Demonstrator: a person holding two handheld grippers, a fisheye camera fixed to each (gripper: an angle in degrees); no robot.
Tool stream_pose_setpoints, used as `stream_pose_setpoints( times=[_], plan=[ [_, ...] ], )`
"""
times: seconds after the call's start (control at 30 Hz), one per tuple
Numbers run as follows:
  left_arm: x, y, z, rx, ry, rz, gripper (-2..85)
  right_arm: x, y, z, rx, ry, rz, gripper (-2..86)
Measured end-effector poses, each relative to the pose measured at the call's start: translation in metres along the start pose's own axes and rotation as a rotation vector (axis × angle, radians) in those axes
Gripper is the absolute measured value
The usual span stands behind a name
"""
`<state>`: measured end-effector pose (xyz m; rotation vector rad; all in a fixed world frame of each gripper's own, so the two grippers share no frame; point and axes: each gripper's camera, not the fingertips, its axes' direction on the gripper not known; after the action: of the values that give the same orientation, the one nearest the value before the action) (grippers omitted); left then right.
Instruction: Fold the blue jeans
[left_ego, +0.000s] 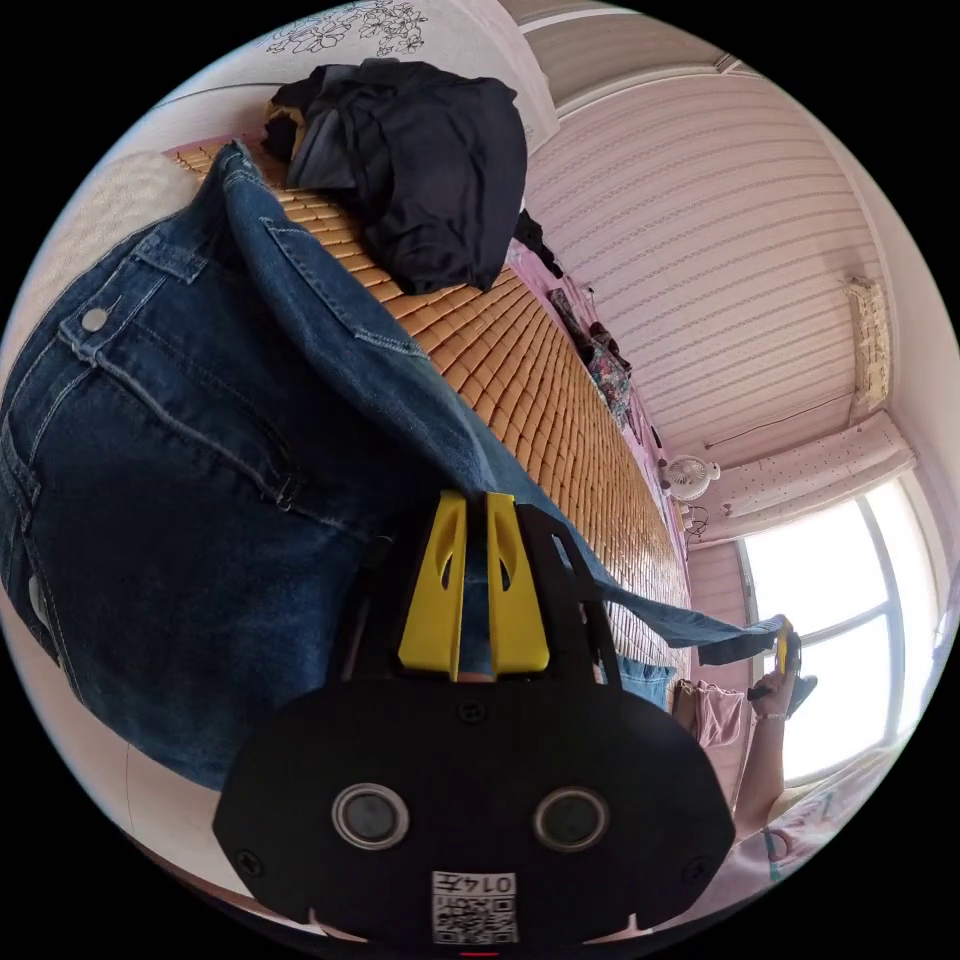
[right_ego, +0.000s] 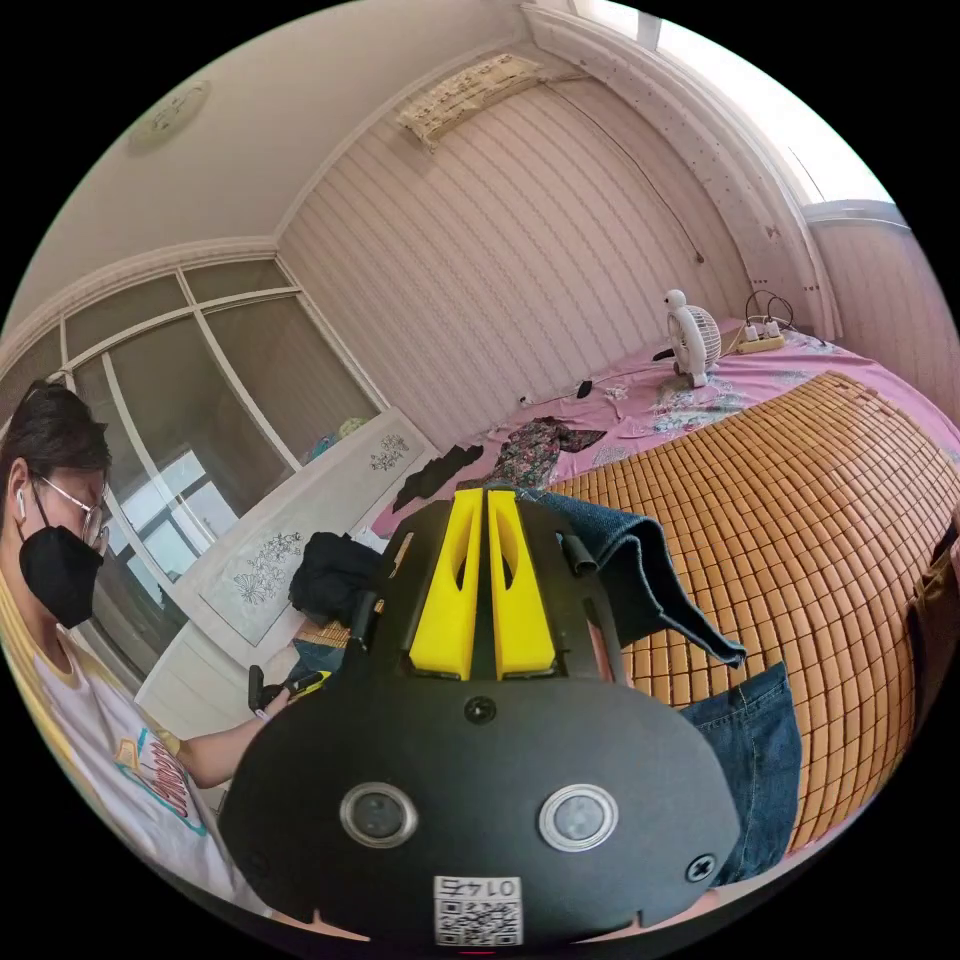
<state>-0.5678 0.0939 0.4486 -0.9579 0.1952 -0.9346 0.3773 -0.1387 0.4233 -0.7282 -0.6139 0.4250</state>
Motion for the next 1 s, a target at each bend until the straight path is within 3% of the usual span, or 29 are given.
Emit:
stream_pose_setpoints(
  times=[0.13, 0.3, 0.37, 0.53, 0.67, 0.73, 0.8, 0.87, 1.0],
  plan=[
    [0.044, -0.050, 0.002, 0.030, -0.034, 0.110, 5.2, -0.011, -0.026, 0.040, -0.191, 0.343, -0.014, 1.2],
    [0.072, -0.121, 0.061, -0.156, -0.078, 0.011, 5.9, 0.040, -0.045, 0.127, -0.252, 0.354, 0.144, 1.8],
    [0.079, -0.127, 0.063, -0.197, -0.055, 0.063, 6.6, 0.048, -0.048, 0.153, -0.286, 0.395, 0.209, 1.7],
    [0.099, -0.117, 0.026, -0.142, -0.069, 0.274, 6.1, 0.031, -0.028, 0.200, -0.347, 0.474, 0.006, 1.4],
    [0.099, -0.067, 0.036, -0.316, -0.184, 0.448, 2.3, 0.047, 0.005, 0.245, -0.599, 0.579, -0.012, 1.1],
    [0.087, -0.047, 0.047, -0.383, -0.208, 0.440, 0.7, 0.051, 0.027, 0.272, -0.762, 0.656, -0.129, 0.8],
    [0.073, -0.029, 0.064, -0.471, -0.210, 0.416, -0.4, 0.042, 0.033, 0.275, -0.738, 0.728, -0.230, 0.5],
    [0.069, -0.025, 0.056, -0.403, -0.186, 0.418, -0.5, 0.034, 0.035, 0.281, -0.782, 0.763, -0.320, 0.3],
    [0.066, -0.029, 0.049, -0.479, -0.162, 0.399, -0.6, 0.023, 0.050, 0.277, -0.860, 0.846, -0.490, 0.1]
  ],
)
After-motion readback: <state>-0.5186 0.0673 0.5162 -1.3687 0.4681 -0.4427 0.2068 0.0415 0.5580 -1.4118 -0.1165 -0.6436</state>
